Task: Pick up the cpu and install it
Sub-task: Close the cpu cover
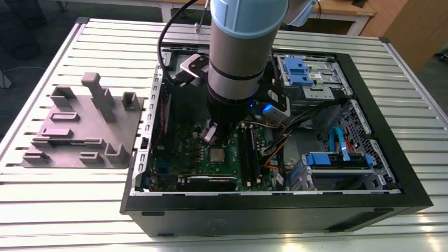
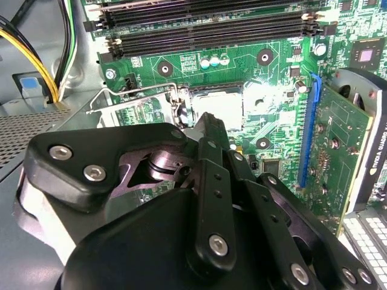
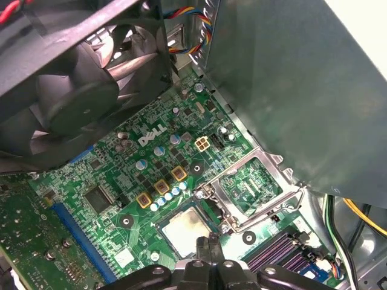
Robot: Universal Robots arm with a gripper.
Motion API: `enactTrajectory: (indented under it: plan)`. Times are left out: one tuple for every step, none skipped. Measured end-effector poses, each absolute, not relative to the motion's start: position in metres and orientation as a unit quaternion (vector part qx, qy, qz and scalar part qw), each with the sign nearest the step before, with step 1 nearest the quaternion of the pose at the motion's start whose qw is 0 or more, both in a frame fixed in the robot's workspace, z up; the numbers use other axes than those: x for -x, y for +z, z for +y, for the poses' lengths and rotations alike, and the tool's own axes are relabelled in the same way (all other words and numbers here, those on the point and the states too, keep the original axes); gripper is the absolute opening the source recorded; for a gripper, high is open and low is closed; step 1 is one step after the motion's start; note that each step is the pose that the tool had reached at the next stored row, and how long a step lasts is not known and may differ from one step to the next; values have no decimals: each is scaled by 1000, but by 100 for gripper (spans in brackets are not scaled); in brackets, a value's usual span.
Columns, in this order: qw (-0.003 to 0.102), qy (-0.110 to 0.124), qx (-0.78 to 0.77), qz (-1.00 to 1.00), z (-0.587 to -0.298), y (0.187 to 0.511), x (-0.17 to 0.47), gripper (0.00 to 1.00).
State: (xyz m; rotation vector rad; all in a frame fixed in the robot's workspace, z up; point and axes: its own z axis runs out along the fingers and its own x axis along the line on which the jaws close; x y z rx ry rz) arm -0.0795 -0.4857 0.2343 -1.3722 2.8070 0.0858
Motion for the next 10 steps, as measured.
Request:
enactTrajectory:
  plan:
    - [8,27,439,898,-486,234,79,10]
    - [8,27,439,898,-486,234,79,10]
    - [8,27,439,898,-486,234,79,10]
    - [8,27,439,898,-486,234,79,10]
    - [8,27,439,898,-486,234,79,10]
    - [8,27,439,898,-486,234,79,10]
    - [8,28,439,898,-486,234,79,10]
    - [10,32,439,898,-486,234,79,10]
    - [14,40,439,898,-486,234,79,10]
    - [18,48,439,897,-486,234,79,10]
